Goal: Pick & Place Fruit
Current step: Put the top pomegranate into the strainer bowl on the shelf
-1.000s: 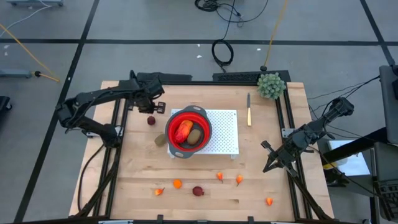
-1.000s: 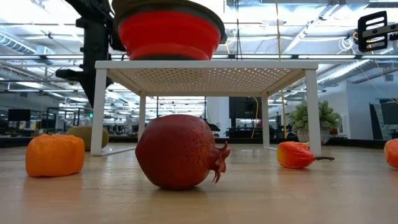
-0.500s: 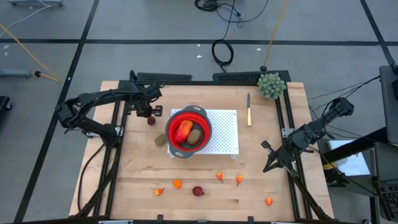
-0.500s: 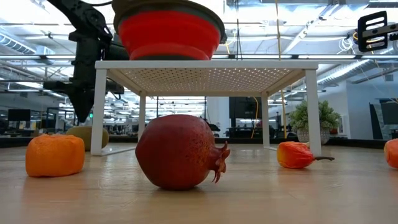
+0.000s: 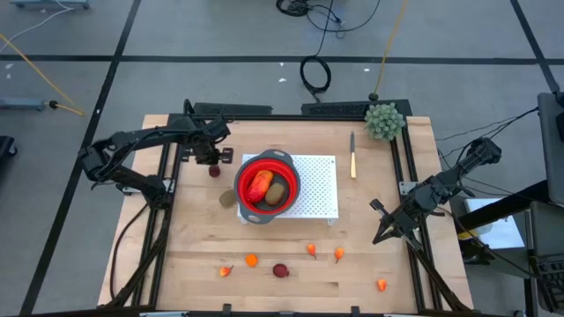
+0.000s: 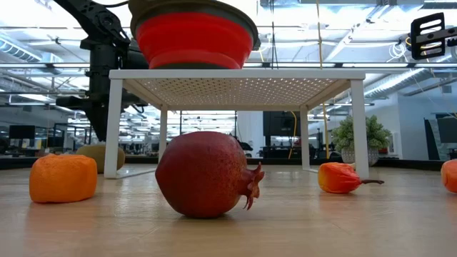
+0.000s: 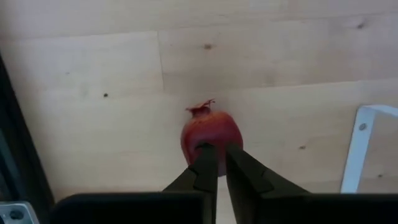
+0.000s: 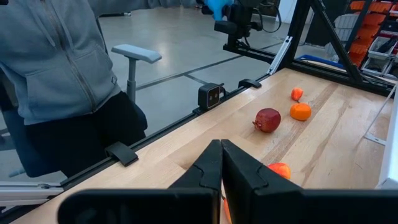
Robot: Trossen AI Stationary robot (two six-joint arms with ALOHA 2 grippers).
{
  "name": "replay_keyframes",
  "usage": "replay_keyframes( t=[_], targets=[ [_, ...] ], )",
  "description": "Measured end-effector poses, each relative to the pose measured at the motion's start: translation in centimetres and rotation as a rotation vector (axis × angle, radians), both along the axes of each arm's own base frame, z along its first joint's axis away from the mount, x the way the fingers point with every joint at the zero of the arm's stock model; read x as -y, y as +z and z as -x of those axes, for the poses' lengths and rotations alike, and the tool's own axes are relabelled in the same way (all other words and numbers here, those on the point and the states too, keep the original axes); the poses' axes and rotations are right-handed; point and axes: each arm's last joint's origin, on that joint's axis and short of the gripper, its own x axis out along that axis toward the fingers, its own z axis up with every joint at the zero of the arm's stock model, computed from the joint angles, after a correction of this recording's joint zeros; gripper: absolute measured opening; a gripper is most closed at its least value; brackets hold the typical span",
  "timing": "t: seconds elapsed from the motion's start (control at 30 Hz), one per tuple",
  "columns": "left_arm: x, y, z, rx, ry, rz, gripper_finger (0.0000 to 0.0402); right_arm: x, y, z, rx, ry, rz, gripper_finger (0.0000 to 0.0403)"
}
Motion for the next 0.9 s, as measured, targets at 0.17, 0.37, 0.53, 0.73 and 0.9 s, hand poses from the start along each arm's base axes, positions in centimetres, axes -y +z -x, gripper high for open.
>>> replay_keyframes(
  t=[0.17, 0.37, 0.53, 0.73, 0.9],
  targets=[
    [-0.07, 0.00, 0.06, -0.020, 0.003, -0.025, 0.0100, 0.00, 0.00, 0.00, 0.000, 0.000, 0.000, 0.0000],
    [-0.16, 0.00, 0.13, -0.042, 0.057, -0.053, 0.0208, 0.00, 0.00, 0.00, 0.000, 0.000, 0.000, 0.0000],
    [-0.16, -0.01, 0.13, -0.042, 0.091, -0.052, 0.0273, 0.00, 0.00, 0.00, 0.000, 0.000, 0.000, 0.0000],
    [-0.15, -0.03, 0.07, -0.039, 0.119, -0.052, 0.0300, 0.00, 0.00, 0.00, 0.000, 0.000, 0.000, 0.0000],
    [0.09, -0.38, -0.37, -0.069, 0.137, -0.076, 0.0294, 0.00, 0.00, 0.00, 0.000, 0.000, 0.000, 0.0000]
  ],
)
